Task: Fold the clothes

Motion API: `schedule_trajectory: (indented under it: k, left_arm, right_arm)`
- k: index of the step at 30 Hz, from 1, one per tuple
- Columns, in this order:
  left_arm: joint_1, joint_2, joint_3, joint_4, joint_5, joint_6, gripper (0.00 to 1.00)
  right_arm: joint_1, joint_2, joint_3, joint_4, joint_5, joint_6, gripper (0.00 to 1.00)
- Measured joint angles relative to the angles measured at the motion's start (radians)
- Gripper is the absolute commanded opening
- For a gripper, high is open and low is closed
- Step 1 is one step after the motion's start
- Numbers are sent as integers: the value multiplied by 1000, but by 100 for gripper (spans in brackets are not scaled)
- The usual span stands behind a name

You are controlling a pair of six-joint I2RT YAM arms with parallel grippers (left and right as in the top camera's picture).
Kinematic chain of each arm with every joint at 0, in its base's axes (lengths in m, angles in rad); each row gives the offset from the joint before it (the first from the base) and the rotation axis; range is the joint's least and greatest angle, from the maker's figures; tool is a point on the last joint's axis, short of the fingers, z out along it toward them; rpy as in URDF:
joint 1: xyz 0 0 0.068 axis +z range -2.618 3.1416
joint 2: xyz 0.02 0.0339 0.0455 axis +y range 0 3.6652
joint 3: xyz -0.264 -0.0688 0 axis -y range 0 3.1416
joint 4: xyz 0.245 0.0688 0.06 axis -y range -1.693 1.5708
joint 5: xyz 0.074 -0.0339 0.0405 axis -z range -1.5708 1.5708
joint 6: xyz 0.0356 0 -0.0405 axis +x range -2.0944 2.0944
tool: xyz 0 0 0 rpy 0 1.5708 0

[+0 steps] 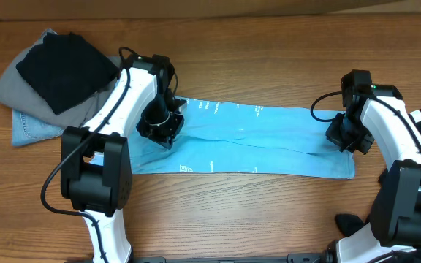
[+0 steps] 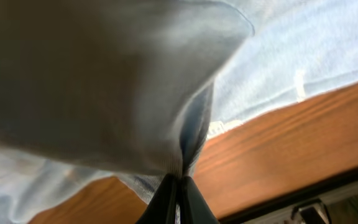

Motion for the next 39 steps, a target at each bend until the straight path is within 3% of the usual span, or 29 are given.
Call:
schedule_trajectory:
  k: [12,39]
  left_arm:
    - [-104,0,0,-32,10,-38,4]
    - [-164,0,0,24,40,-100,4]
  right_arm:
    - [0,0,0,0,0,0,4]
    - [0,0,0,0,1,0,4]
